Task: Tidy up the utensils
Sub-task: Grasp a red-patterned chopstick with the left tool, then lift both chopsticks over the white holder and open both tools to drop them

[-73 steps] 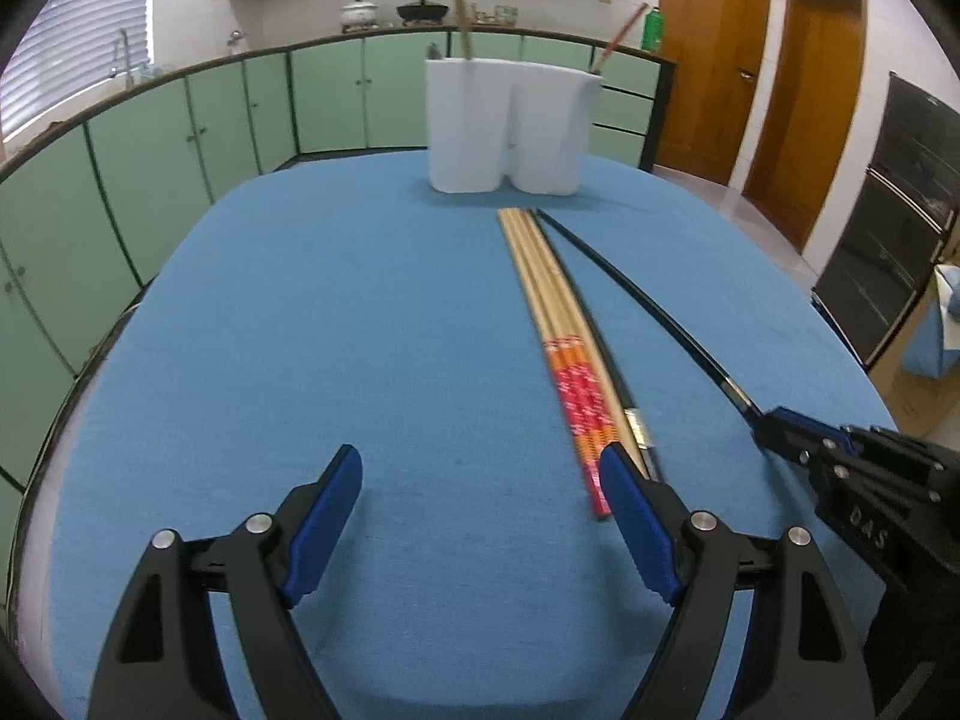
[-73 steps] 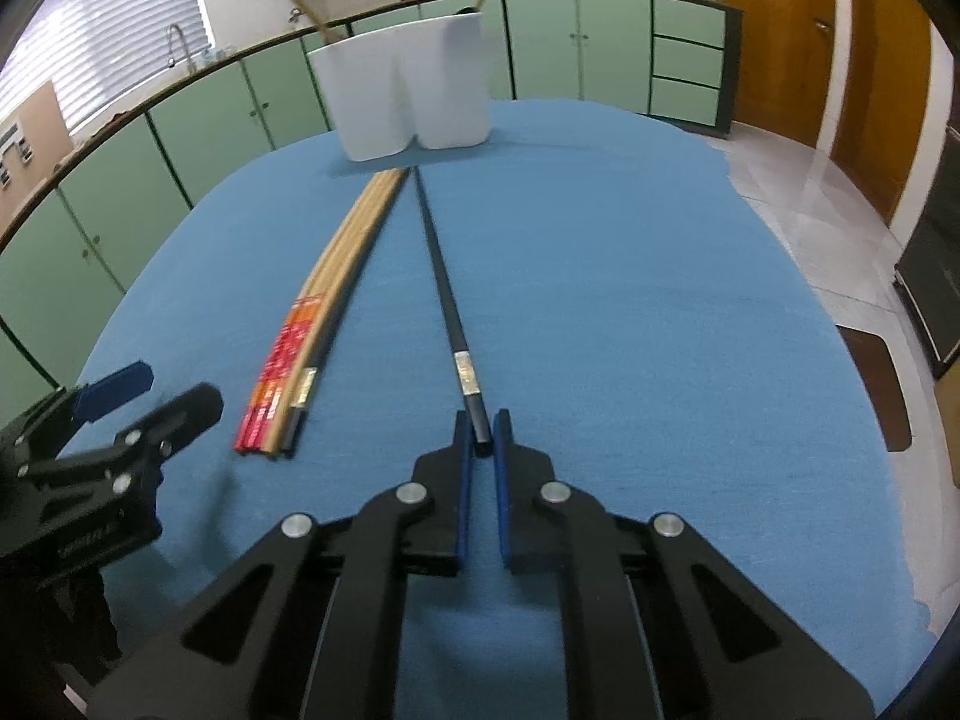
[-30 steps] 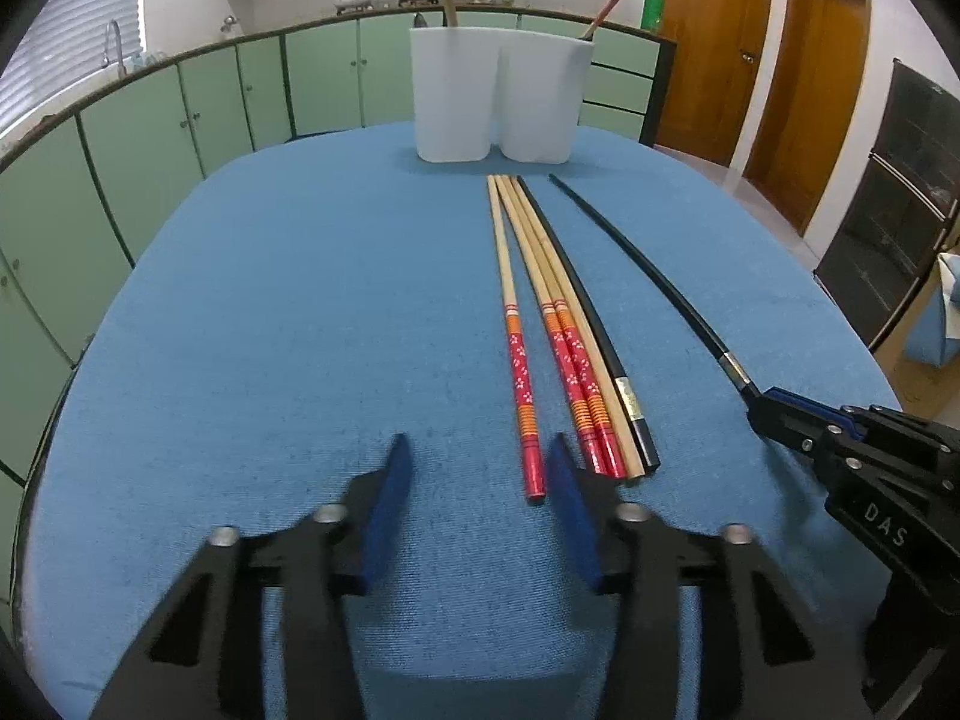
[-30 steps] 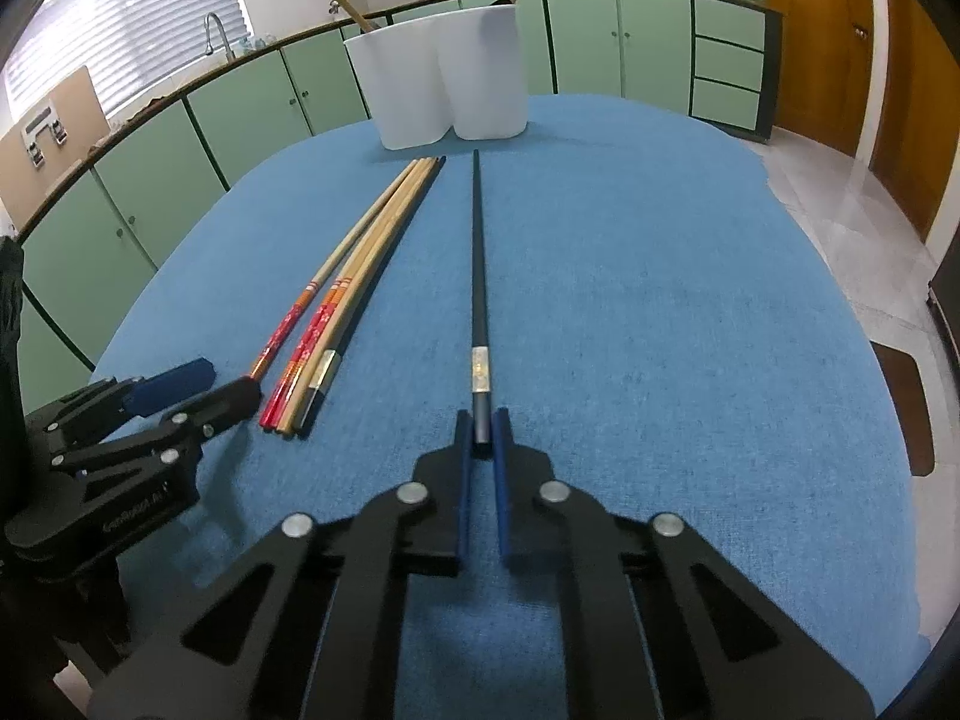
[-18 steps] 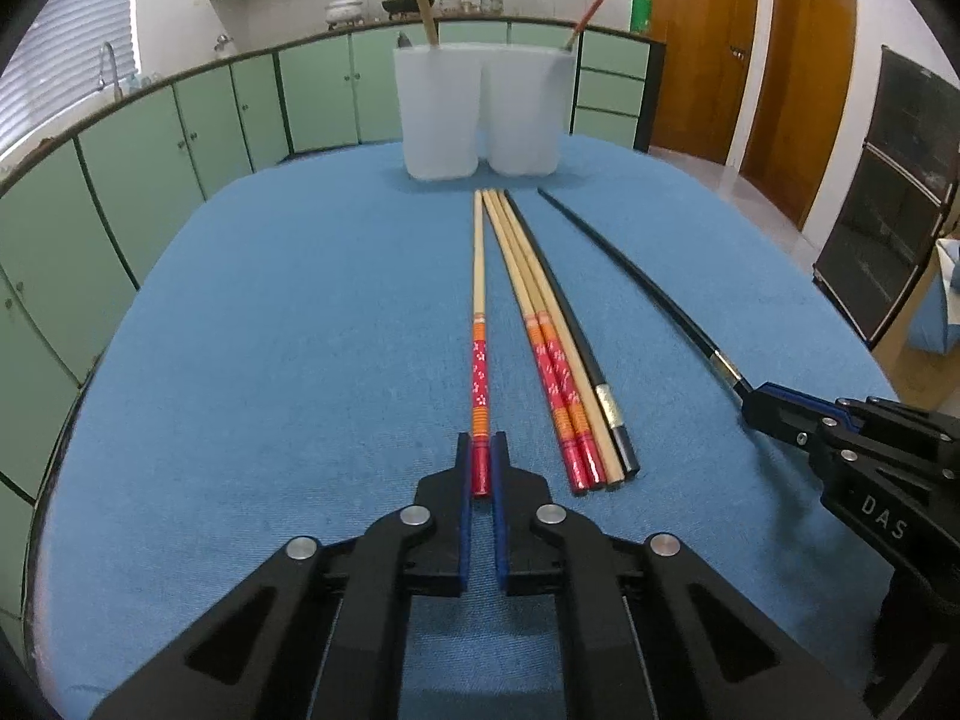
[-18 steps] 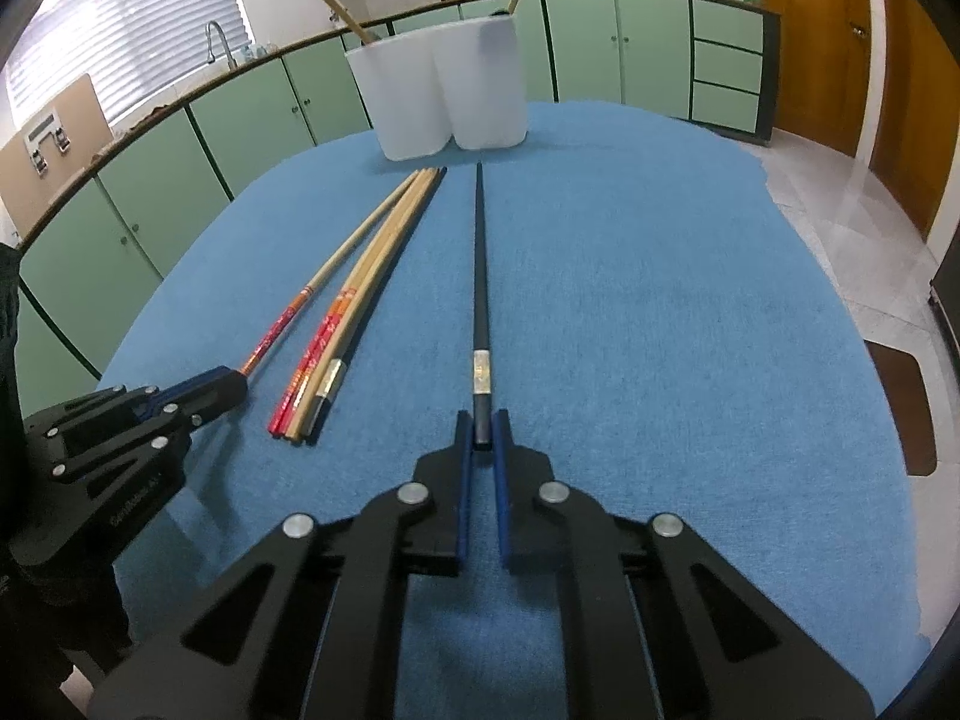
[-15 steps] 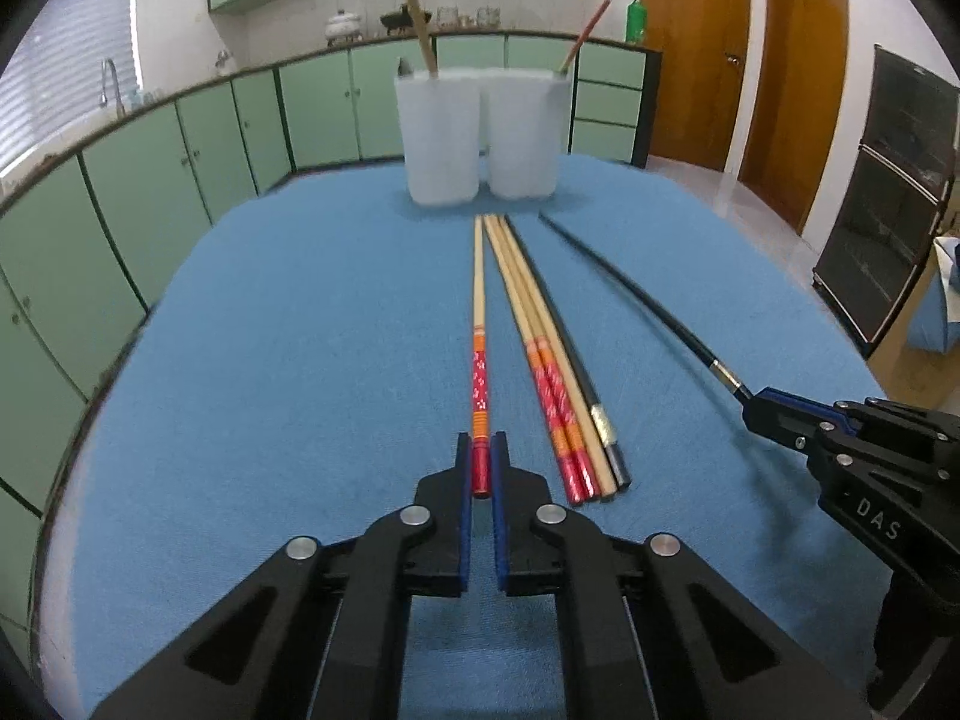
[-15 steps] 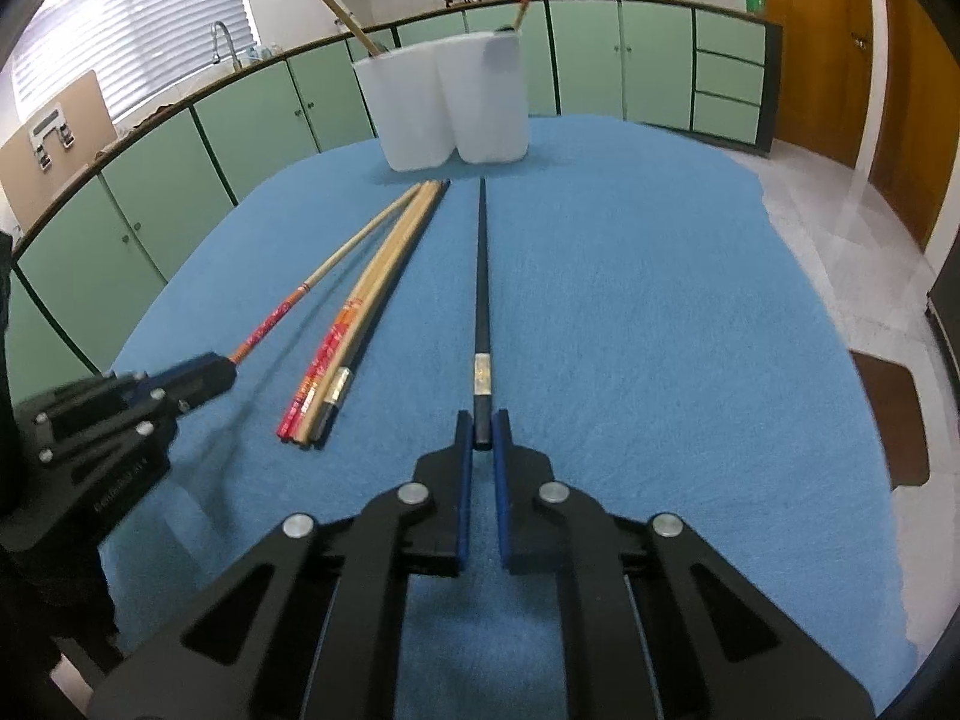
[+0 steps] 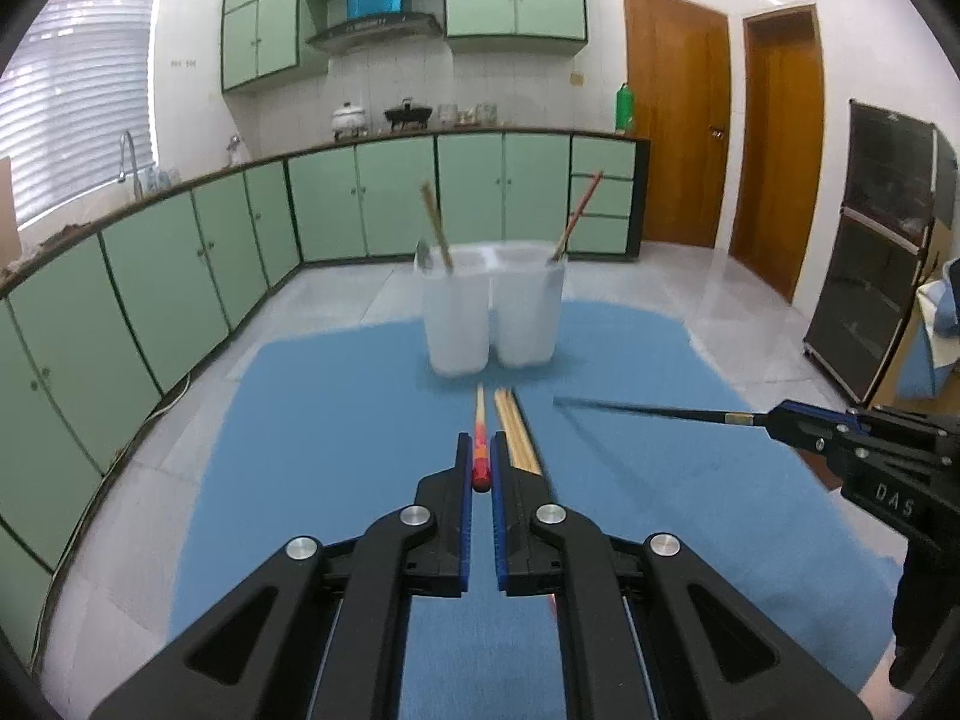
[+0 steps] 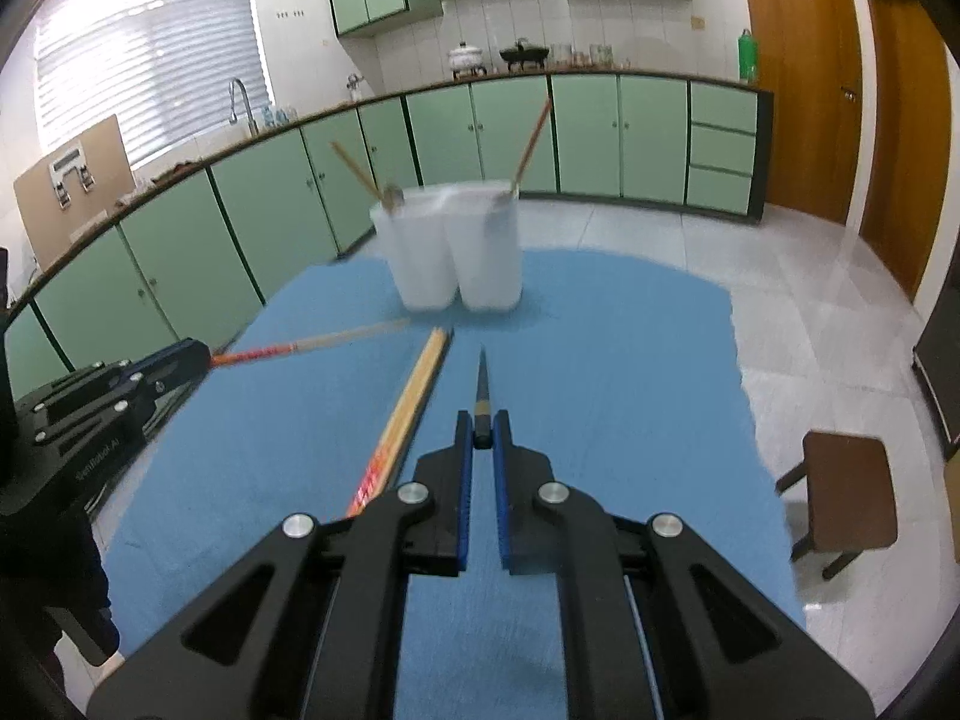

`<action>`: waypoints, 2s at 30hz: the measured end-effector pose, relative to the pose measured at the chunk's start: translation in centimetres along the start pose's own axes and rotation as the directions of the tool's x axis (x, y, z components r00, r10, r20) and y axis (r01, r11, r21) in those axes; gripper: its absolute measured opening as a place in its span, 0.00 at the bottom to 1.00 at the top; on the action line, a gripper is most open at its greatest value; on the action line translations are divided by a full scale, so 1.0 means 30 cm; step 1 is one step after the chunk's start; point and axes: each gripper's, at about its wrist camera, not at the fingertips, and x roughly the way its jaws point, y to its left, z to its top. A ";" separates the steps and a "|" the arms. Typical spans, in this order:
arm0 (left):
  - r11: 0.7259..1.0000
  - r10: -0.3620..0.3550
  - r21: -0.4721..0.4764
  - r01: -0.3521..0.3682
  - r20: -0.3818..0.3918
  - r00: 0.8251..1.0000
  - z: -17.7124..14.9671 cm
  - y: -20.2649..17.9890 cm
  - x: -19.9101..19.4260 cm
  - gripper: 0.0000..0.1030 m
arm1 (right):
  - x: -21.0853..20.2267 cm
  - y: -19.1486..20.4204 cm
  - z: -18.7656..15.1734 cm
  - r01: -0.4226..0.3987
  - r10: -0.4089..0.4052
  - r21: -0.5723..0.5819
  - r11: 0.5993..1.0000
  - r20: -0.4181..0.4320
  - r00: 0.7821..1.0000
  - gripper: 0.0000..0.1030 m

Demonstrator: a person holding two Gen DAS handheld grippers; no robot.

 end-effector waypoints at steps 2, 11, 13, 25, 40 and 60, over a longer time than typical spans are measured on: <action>1.000 -0.007 0.002 0.007 0.021 1.000 0.040 0.005 -0.017 0.06 | -0.027 -0.002 0.051 -0.008 0.009 -0.011 1.000 0.030 1.000 0.06; 0.999 -0.054 0.011 0.053 0.096 0.994 0.190 0.025 -0.046 0.06 | -0.067 0.005 0.276 -0.046 0.052 -0.078 0.996 0.070 0.996 0.06; 0.997 -0.069 0.029 0.066 0.103 0.992 0.226 0.026 -0.037 0.06 | -0.065 0.010 0.313 -0.056 0.063 -0.095 0.994 0.068 0.996 0.06; 0.993 -0.115 0.041 0.109 0.197 0.974 0.490 0.050 -0.002 0.06 | -0.079 0.013 0.650 -0.091 0.112 -0.133 0.987 0.156 0.981 0.06; 0.998 -0.060 0.020 0.057 0.237 0.970 0.759 0.088 0.302 0.05 | 0.220 -0.076 0.959 -0.030 0.043 -0.057 0.998 0.239 0.970 0.06; 0.998 -0.053 -0.018 0.058 0.206 0.977 0.642 0.126 0.301 0.49 | 0.230 -0.106 0.781 0.073 -0.065 -0.024 0.997 0.257 0.964 0.61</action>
